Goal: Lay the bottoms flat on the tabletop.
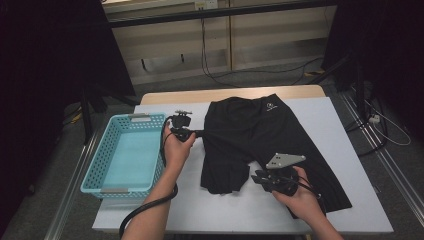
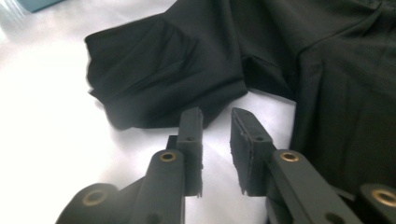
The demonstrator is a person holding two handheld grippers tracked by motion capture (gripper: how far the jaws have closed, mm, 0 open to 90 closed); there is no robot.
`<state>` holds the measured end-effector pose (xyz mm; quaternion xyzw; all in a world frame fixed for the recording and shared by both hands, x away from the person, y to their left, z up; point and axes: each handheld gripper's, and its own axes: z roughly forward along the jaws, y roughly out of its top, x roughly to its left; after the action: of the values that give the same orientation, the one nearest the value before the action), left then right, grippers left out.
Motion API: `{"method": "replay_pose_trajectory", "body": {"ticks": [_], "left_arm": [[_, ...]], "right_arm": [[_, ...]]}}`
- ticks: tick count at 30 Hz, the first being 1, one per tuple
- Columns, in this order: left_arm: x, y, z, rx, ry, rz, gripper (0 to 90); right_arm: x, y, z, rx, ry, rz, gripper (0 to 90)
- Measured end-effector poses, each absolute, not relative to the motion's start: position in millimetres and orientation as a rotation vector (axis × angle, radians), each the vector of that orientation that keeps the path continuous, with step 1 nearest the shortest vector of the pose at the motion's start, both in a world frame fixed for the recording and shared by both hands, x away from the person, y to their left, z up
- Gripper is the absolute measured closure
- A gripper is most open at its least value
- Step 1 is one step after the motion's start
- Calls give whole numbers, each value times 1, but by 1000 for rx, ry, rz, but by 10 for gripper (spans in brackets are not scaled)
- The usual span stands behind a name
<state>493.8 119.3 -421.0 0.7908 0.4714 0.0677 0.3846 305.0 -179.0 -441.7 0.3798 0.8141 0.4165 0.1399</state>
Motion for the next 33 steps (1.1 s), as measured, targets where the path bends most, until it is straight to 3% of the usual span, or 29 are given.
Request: {"method": "replay_pose_trajectory", "body": {"ticks": [5, 10, 17, 21, 33], "left_arm": [[493, 114, -422, 2032, 1155, 168, 881], [482, 112, -420, 2045, 1090, 217, 520], [458, 114, -413, 2052, 1058, 197, 314], [445, 117, -412, 2068, 1035, 160, 250], [410, 126, -424, 2107, 969, 150, 227]], "right_arm": [[302, -173, -443, 1082, 2362, 1179, 633], [303, -170, -445, 1079, 2368, 1143, 593], [309, -169, -441, 1086, 2338, 1164, 531], [312, -157, -438, 1048, 2360, 1175, 539], [314, -128, -447, 932, 2467, 1113, 601]]}}
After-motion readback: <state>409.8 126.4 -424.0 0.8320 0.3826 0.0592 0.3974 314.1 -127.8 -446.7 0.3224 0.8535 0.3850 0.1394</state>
